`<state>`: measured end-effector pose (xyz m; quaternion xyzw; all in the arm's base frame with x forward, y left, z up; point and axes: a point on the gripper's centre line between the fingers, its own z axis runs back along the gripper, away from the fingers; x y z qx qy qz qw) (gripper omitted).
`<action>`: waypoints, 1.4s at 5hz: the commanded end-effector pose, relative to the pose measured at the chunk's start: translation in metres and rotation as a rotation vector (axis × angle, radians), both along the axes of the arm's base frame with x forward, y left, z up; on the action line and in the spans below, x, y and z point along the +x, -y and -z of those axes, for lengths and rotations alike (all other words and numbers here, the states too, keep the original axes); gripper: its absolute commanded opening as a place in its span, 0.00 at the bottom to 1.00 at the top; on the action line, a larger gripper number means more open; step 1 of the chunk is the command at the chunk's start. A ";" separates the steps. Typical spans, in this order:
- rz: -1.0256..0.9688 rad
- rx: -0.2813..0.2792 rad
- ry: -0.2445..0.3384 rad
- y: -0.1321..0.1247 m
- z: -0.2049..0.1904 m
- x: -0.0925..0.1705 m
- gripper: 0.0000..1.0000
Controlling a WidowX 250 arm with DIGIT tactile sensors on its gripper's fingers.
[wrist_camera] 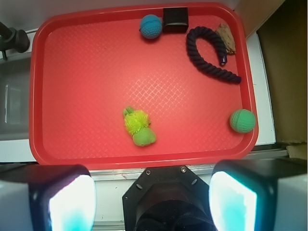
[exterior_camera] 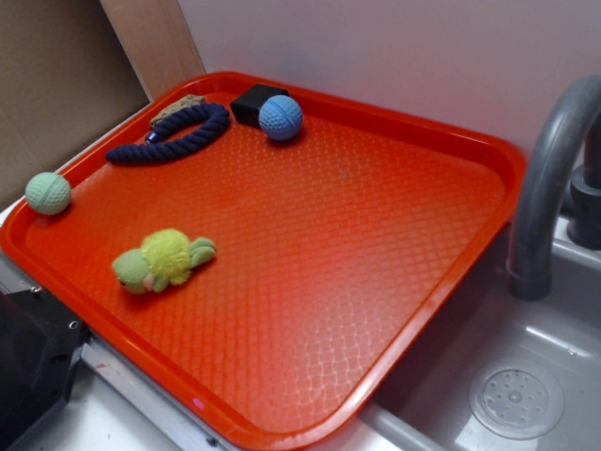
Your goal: Grab the blue ball.
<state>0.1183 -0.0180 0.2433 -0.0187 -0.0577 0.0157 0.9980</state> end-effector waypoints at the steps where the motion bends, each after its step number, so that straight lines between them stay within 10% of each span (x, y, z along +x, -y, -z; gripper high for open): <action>1: 0.000 0.000 0.000 0.000 0.000 0.000 1.00; 3: -0.203 0.089 0.182 -0.018 0.044 0.094 1.00; 5: -0.467 -0.121 0.254 -0.030 0.108 0.154 1.00; 7: -0.487 -0.157 0.210 -0.019 0.163 0.192 1.00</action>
